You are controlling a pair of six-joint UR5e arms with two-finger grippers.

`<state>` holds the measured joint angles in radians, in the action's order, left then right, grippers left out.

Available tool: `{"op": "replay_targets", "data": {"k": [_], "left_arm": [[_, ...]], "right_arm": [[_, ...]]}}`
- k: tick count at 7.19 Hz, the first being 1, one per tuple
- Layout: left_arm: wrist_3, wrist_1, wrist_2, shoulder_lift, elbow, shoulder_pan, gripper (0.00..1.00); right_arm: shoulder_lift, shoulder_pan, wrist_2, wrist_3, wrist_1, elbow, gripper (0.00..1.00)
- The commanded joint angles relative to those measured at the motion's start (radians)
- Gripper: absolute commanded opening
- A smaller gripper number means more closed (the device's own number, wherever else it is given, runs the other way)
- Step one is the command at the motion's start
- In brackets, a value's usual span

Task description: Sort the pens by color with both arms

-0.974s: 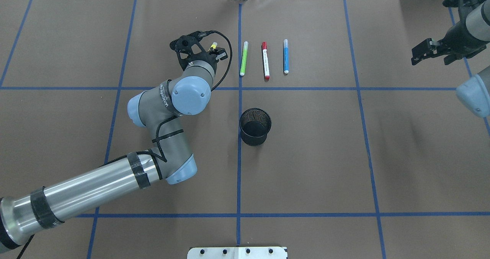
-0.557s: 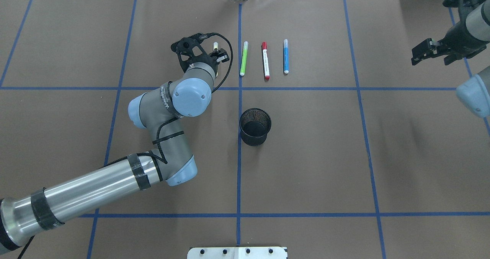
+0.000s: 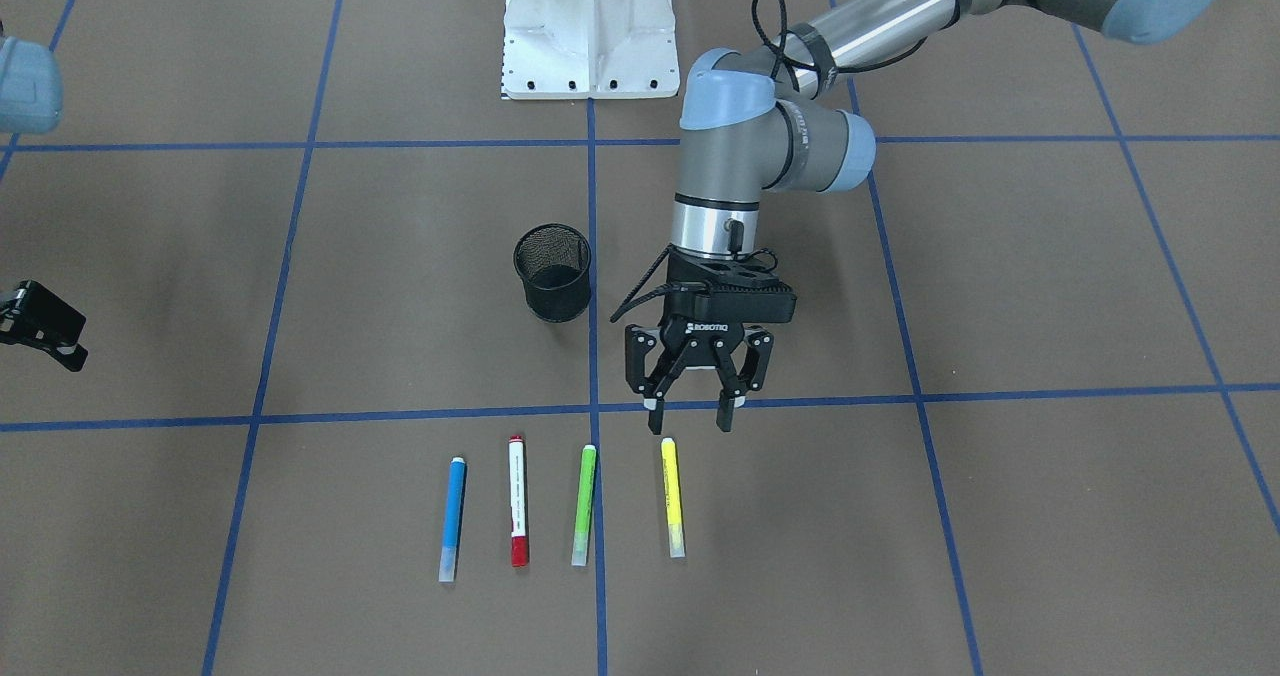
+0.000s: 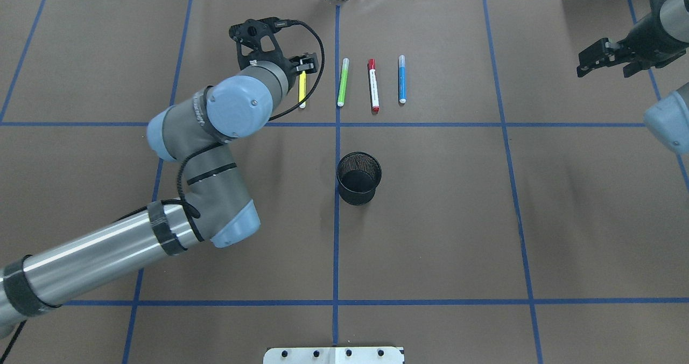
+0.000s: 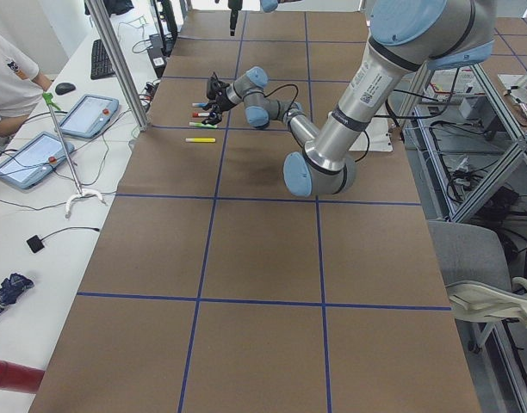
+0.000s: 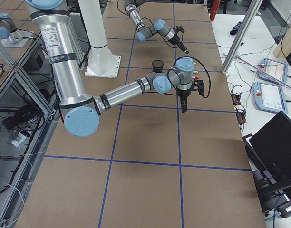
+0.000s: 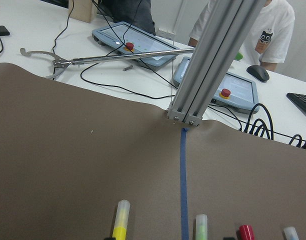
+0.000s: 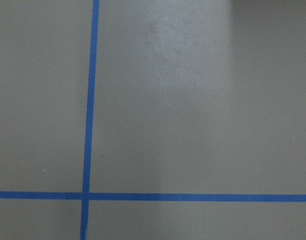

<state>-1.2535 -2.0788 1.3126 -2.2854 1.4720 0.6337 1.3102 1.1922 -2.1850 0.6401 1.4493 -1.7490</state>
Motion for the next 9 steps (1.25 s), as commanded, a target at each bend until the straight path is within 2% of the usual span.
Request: {"op": "replay_targets", "data": {"k": [1, 3, 5, 6, 7, 8, 9], "left_arm": [[0.276, 0.254, 0.269, 0.163, 0.278, 0.171, 0.77], [0.606, 0.353, 0.638, 0.294, 0.314, 0.367, 0.77], [0.988, 0.362, 0.857, 0.471, 0.280, 0.550, 0.77], [1.105, 0.379, 0.929, 0.507, 0.233, 0.626, 0.77], [1.149, 0.411, 0.941, 0.541, 0.232, 0.667, 0.86], [1.149, 0.452, 0.942, 0.549, 0.240, 0.672, 0.99], [1.149, 0.479, 0.945, 0.547, 0.240, 0.676, 0.99]], "right_arm": [[0.004, 0.047, -0.031, -0.010, 0.008, -0.015, 0.99], [0.058, 0.076, -0.039, -0.104, 0.008, -0.012, 0.99], [0.137, 0.124, -0.106, -0.151, 0.005, -0.021, 0.99], [0.193, 0.148, -0.143, -0.224, 0.006, -0.032, 0.99], [0.211, 0.156, -0.139, -0.244, 0.009, -0.032, 0.99], [0.216, 0.170, -0.140, -0.246, 0.035, -0.029, 0.99], [0.221, 0.185, -0.141, -0.249, 0.046, -0.035, 0.99]]}}
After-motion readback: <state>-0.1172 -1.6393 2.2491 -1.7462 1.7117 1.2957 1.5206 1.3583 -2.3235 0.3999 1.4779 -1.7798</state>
